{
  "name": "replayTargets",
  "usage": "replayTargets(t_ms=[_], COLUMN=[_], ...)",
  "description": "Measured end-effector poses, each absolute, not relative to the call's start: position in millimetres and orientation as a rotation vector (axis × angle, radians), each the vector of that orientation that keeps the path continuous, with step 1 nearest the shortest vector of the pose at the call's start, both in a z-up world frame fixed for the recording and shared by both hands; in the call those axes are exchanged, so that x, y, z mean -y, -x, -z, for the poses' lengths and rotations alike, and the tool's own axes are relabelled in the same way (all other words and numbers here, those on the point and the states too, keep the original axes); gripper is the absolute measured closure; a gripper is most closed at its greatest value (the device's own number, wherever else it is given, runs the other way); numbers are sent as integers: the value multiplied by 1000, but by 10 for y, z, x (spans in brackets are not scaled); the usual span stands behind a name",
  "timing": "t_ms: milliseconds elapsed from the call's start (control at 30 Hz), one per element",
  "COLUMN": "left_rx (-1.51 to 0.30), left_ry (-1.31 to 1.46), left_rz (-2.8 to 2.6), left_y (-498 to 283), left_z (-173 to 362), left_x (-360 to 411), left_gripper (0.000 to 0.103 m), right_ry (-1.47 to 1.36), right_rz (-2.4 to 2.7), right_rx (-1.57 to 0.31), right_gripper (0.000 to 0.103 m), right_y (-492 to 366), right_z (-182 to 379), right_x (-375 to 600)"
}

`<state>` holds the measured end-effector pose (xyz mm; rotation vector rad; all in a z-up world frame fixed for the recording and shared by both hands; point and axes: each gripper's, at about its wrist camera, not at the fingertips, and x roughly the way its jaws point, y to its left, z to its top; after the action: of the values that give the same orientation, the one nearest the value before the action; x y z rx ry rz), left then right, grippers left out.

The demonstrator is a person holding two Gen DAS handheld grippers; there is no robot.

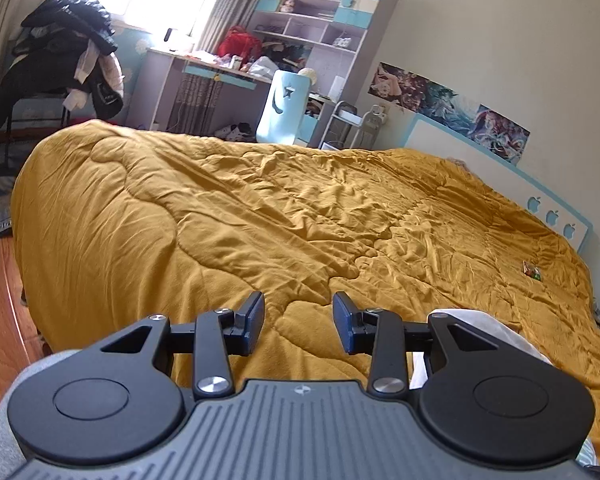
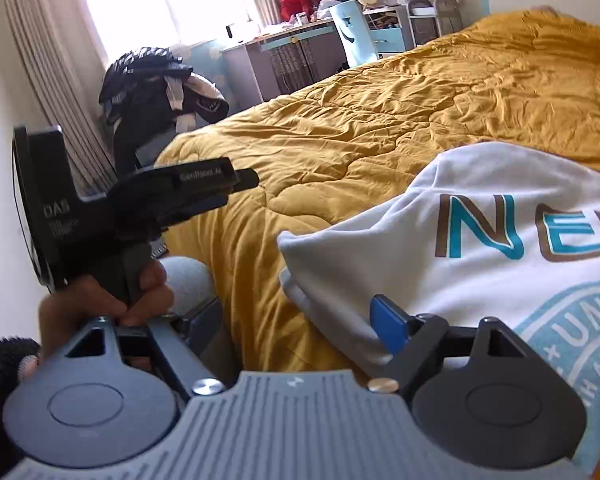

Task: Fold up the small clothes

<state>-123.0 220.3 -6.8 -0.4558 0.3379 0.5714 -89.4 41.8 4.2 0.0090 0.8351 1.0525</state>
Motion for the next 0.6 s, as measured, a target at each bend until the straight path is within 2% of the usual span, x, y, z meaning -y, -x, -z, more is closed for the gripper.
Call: replayTargets(t_ms=[100, 167, 200, 233, 300, 333, 400, 433, 467, 500, 533, 567, 600], left_rx=[-330, -346, -360, -376, -382, -390, -437, -472, -501, -526, -583, -631, -683], left_ry=[372, 342, 327, 301, 262, 238, 208, 203, 199, 181, 136, 108, 103], left_rz=[-467, -370, -331, -287, -245, -220, -158, -110, -81, -79, -118, -154, -183], left_y=[1202, 1161, 1136, 1097, 1041, 998, 888, 826, 793, 760, 713, 692, 649], left_z=[-110, -187, -221, -248, -262, -253, -216, -171, -114, -51, 60, 138, 241], left_x=[-2058, -1950, -1880, -1774, -1604, -1510, -1386, -1337, -1307, -1276, -1232, -1212, -1235], left_gripper=[61, 61, 61, 61, 61, 61, 62, 64, 72, 88, 95, 100, 100], right_ry=[-227, -303, -314, -298, -214, -167, -86, -56, -41, -53, -92, -128, -159], right_rz=[-1057, -1025, -986, -941, -863, -845, -825, -820, -821, -828, -832, -828, -821], right_rx=[-819, -767, -744, -730, -696, -686, -688, -695, -701, -712, -728, -744, -765], right_gripper=[34, 42, 53, 63, 72, 75, 75, 75, 75, 75, 76, 76, 80], right_y=[792, 754, 729, 710, 719, 729, 739, 753, 769, 784, 788, 792, 796], right_z=[-180, -236, -273, -296, -320, -317, -276, -235, -199, -121, -43, 21, 132], right_x=[-29, 209, 332, 413, 517, 547, 594, 610, 624, 674, 740, 802, 859])
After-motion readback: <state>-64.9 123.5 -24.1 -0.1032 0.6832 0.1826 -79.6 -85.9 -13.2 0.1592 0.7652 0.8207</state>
